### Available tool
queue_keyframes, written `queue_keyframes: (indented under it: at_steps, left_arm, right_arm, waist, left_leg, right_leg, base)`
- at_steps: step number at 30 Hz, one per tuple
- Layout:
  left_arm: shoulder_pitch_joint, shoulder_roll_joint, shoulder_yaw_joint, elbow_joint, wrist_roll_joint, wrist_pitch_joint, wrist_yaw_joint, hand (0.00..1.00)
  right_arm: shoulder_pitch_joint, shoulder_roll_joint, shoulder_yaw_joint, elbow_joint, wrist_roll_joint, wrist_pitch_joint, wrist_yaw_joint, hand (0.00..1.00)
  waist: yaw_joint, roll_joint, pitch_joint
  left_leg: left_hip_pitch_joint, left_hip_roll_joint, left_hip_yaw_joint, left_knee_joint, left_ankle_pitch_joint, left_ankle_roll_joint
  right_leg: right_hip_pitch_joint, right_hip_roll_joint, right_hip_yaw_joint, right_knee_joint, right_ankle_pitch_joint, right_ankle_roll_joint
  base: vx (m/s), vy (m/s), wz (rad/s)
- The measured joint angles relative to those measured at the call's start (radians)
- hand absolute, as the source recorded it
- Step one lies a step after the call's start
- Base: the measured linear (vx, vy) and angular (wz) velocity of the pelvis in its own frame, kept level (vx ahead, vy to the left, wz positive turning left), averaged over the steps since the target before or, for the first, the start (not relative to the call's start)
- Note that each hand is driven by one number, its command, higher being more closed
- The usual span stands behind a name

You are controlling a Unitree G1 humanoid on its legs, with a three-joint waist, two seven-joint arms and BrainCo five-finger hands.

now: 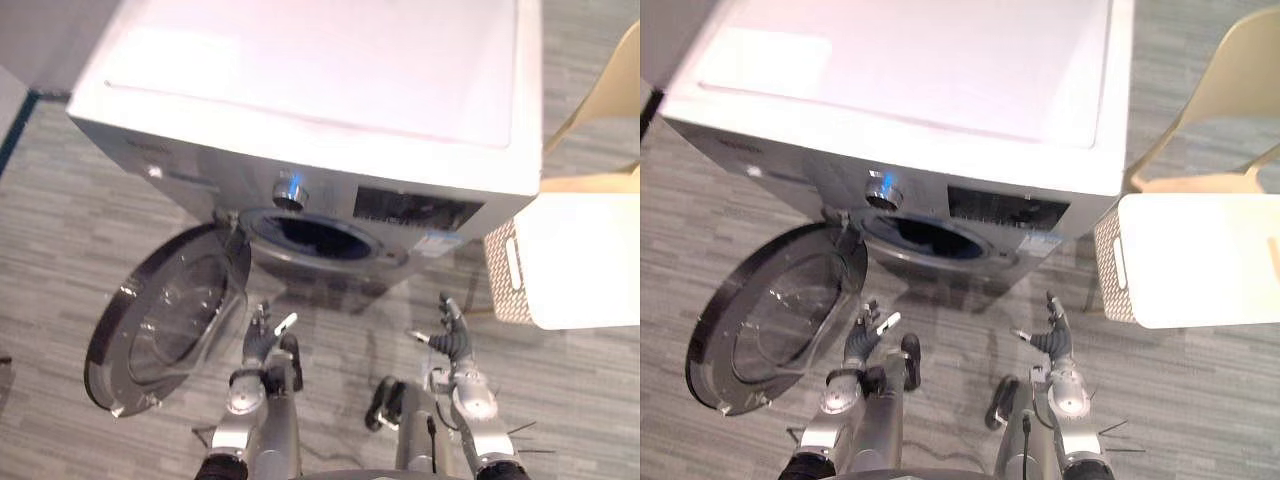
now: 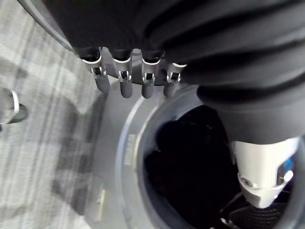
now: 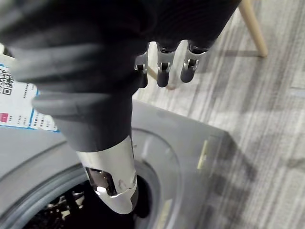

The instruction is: Pick up the laundry basket with both hands and put the clothes into the washing machine.

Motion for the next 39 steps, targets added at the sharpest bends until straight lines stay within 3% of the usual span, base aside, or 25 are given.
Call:
queue_keyframes:
  at_steps: [5,11,15,18,20,21,22,23,25,26,28,29,30,32,33,34,35,39]
  left_arm:
    - [0.012,0.038,0.052,0.177,0.053,0.003,-0.017,0.0]
    - [0.033,0.049,0.064,0.226,0.131,0.004,-0.021,0.0]
    - [0.006,0.053,0.062,0.241,0.141,0.004,-0.02,0.0]
    - [-0.027,0.071,0.059,0.24,0.153,0.005,-0.017,0.0]
    - [-0.027,0.083,0.059,0.231,0.151,0.005,-0.014,0.0]
    - [-0.025,0.087,0.061,0.221,0.151,0.005,-0.013,0.0]
    - [-0.018,0.086,0.066,0.197,0.15,0.003,-0.001,0.0]
    - [-0.021,0.078,0.069,0.198,0.15,0.003,0.007,0.0]
    - [-0.02,0.042,0.057,0.197,0.149,0.002,0.009,0.0]
    - [-0.018,0.031,0.056,0.199,0.149,0.002,0.011,0.0]
    - [-0.007,0.003,0.047,0.202,0.145,0.004,0.024,0.0]
    - [-0.014,-0.001,0.046,0.201,0.137,0.004,0.024,0.0]
    - [-0.031,-0.001,0.046,0.201,0.136,0.003,0.024,0.0]
    - [-0.035,-0.004,0.039,0.2,0.137,0.002,0.025,0.0]
    - [-0.027,-0.008,0.037,0.199,0.137,0.001,0.025,0.0]
    - [-0.017,-0.015,0.035,0.197,0.137,0.001,0.026,0.0]
    - [-0.016,-0.012,0.031,0.196,0.137,0.001,0.027,0.0]
    - [-0.037,0.027,0.019,0.149,0.15,0.001,0.052,0.0]
  right_arm:
    - [-0.018,-0.005,-0.005,0.184,-0.009,0.021,0.021,0.0]
    - [-0.018,-0.003,-0.012,0.256,-0.04,0.041,0.026,0.0]
    - [-0.02,-0.003,-0.013,0.275,-0.049,0.042,0.026,0.0]
    - [-0.016,0.003,0.0,0.287,-0.047,0.045,0.03,0.0]
    - [-0.016,0.006,0.022,0.289,-0.043,0.048,0.044,0.0]
    - [-0.02,0.005,0.023,0.294,-0.043,0.048,0.045,0.0]
    - [-0.036,0.001,0.024,0.298,-0.035,0.046,0.044,0.0]
    - [-0.056,-0.007,0.024,0.302,-0.034,0.046,0.044,0.0]
    - [-0.11,-0.032,0.024,0.302,-0.017,0.037,0.039,0.0]
    - [-0.114,-0.036,0.024,0.303,-0.015,0.037,0.038,0.0]
    - [-0.107,-0.041,0.016,0.305,-0.013,0.04,0.036,0.0]
    - [-0.095,-0.038,0.008,0.298,-0.013,0.039,0.035,0.0]
    - [-0.09,-0.028,-0.015,0.301,-0.013,0.039,0.034,0.0]
    - [-0.075,-0.03,-0.042,0.3,-0.013,0.04,0.02,0.0]
    - [-0.066,-0.036,-0.043,0.3,-0.013,0.04,0.02,0.0]
    - [-0.047,-0.048,-0.048,0.3,-0.013,0.04,0.019,0.0]
    - [-0.034,-0.054,-0.06,0.303,-0.013,0.043,0.019,0.0]
    - [-0.025,-0.016,-0.066,0.303,-0.013,0.043,0.019,0.0]
  waist:
    - [-0.007,-0.001,-0.033]
    - [-0.025,-0.002,-0.086]
    - [-0.029,-0.003,-0.085]
    - [-0.039,-0.013,-0.077]
    - [-0.051,-0.029,-0.071]
    - [-0.048,-0.039,-0.071]
    - [-0.015,-0.035,-0.067]
    - [-0.009,-0.028,-0.067]
    - [-0.002,0.042,-0.039]
    - [0.002,0.051,-0.032]
    - [0.0,0.078,-0.023]
    - [-0.003,0.064,-0.024]
    - [-0.007,0.026,-0.009]
    - [-0.032,-0.012,0.004]
    - [-0.03,-0.003,0.0]
    - [-0.035,0.041,-0.023]
    - [-0.041,0.057,-0.034]
    - [-0.054,0.029,-0.042]
  left_leg:
    - [0.233,-0.023,0.05,-0.296,0.117,0.001]
    - [0.409,-0.047,0.12,-0.488,0.189,0.003]
    - [0.392,-0.05,0.126,-0.489,0.195,0.012]
    - [0.347,-0.051,0.074,-0.462,0.186,0.014]
    - [0.34,-0.073,0.022,-0.45,0.21,0.032]
    - [0.337,-0.078,0.019,-0.442,0.211,0.029]
    - [0.307,-0.081,0.016,-0.42,0.213,0.023]
    - [0.292,-0.067,0.007,-0.414,0.217,0.019]
    - [0.237,-0.033,-0.036,-0.427,0.235,-0.008]
    - [0.236,-0.031,-0.039,-0.438,0.239,-0.014]
    - [0.232,-0.017,-0.059,-0.465,0.22,-0.059]
    - [0.227,-0.03,-0.045,-0.469,0.159,-0.116]
    - [0.202,-0.051,-0.025,-0.412,0.128,-0.082]
    - [0.194,-0.112,-0.012,-0.126,0.115,-0.026]
    - [0.224,-0.105,-0.006,-0.104,0.111,-0.021]
    - [0.281,-0.084,-0.016,-0.173,0.053,0.006]
    - [0.322,-0.08,-0.016,-0.253,0.044,0.022]
    - [0.389,-0.104,-0.029,-0.405,0.118,0.032]
  right_leg:
    - [0.193,0.058,0.006,-0.29,0.137,0.019]
    - [0.284,0.085,0.072,-0.408,0.206,0.027]
    - [0.226,0.074,0.093,-0.334,0.211,0.028]
    - [0.197,0.065,0.122,-0.275,0.204,0.032]
    - [0.201,0.065,0.182,-0.133,0.094,0.038]
    - [0.208,0.064,0.186,-0.146,0.088,0.039]
    - [0.237,0.078,0.189,-0.24,0.075,0.031]
    - [0.244,0.096,0.18,-0.273,0.092,0.031]
    - [0.246,0.149,0.155,-0.366,0.152,0.011]
    - [0.243,0.153,0.152,-0.367,0.156,0.011]
    - [0.234,0.164,0.12,-0.339,0.17,-0.007]
    - [0.228,0.139,0.097,-0.351,0.181,-0.024]
    - [0.22,0.104,0.082,-0.352,0.181,-0.027]
    - [0.224,0.033,0.074,-0.344,0.187,-0.013]
    - [0.232,0.042,0.076,-0.353,0.19,-0.009]
    - [0.249,0.069,0.077,-0.371,0.196,0.0]
    - [0.261,0.083,0.07,-0.391,0.204,0.005]
    - [0.303,0.089,0.044,-0.469,0.252,0.015]
  base:
    - [0.08,0.032,-0.19]
    - [0.0,0.039,-0.34]
    - [-0.09,0.072,-0.11]
    - [-0.09,0.062,0.51]
    - [-0.03,-0.033,0.89]
    - [-0.08,-0.061,0.52]
    - [-0.11,-0.05,0.06]
    - [-0.16,-0.048,0.1]
    - [-0.18,-0.018,0.24]
    - [-0.16,-0.029,0.25]
    - [-0.08,-0.061,0.35]
    - [-0.09,-0.001,0.54]
    - [-0.11,0.03,0.67]
    - [-0.08,0.012,0.39]
    - [0.0,0.0,0.0]
    - [0.03,0.084,-0.01]
    - [0.03,0.106,0.12]
    - [0.0,0.045,0.16]
